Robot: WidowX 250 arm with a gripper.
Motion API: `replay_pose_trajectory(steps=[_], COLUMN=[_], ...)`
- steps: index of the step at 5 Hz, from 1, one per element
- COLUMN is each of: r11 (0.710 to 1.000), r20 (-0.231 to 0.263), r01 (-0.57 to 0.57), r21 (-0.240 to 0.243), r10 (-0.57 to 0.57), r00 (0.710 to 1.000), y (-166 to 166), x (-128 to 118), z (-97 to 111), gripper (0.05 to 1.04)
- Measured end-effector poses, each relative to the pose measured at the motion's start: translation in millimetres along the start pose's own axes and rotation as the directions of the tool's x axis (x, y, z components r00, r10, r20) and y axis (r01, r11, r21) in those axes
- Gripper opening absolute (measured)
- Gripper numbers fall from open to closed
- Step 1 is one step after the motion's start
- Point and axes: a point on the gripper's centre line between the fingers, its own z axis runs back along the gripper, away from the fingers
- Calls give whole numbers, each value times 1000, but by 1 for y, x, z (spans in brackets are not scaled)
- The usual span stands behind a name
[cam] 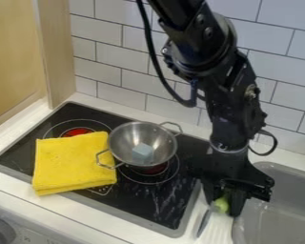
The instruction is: Moved the thing
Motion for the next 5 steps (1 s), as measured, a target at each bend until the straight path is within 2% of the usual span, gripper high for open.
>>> replay_pose_trajectory(steps=[1, 2, 3, 5], r11=[1000, 1000, 1000, 997], r20=[-18, -23, -34, 94], r01=[1, -10, -9, -6], r21=[24, 11, -1, -74], r10=[0, 10, 9, 13], r00=[1000, 1000, 999, 995], y=[3, 4, 7, 11], x=[-1, -1, -2, 18], z=[1, 2, 5, 66], gripper=[719, 931, 1005, 999])
